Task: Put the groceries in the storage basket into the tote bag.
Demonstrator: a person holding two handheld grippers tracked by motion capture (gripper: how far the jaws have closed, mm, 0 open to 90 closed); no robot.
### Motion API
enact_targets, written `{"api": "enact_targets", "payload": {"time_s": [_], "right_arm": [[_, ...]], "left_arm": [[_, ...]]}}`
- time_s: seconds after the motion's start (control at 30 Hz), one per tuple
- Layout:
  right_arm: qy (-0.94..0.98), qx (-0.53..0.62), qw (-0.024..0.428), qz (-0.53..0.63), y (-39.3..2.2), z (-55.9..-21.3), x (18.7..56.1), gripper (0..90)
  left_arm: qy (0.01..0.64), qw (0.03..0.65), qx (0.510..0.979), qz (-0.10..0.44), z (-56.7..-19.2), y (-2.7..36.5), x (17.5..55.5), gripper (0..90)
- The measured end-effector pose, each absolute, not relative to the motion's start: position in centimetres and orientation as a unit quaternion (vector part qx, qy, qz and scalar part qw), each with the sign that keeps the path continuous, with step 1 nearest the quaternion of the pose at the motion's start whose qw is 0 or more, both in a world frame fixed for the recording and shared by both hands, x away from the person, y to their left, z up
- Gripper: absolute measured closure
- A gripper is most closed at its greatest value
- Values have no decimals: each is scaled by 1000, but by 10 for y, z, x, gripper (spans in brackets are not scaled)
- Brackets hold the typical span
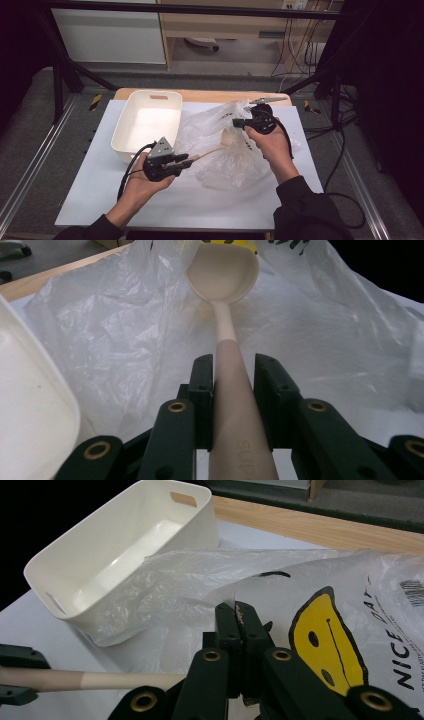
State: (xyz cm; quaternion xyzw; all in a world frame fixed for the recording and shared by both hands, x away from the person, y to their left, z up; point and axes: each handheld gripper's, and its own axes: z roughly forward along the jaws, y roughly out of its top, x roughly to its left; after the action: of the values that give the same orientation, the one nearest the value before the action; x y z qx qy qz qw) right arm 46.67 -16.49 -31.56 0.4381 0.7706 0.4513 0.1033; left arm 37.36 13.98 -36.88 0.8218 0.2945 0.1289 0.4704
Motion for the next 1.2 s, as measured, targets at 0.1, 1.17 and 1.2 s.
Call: {"api": "enact_targets", "payload": {"time_s": [0.1,1.17,1.2], "right_arm": [[770,437,102,454,-165,-314,465,900],[772,423,117,459,-164,-292,460,900],[771,423,119,460,-164,-291,460,900]], "left_arm": [[293,471,821,132,-371,129,381,708],[293,479,812,162,-396,72,413,710],[294,481,810,162,-396,71,413,710]]}}
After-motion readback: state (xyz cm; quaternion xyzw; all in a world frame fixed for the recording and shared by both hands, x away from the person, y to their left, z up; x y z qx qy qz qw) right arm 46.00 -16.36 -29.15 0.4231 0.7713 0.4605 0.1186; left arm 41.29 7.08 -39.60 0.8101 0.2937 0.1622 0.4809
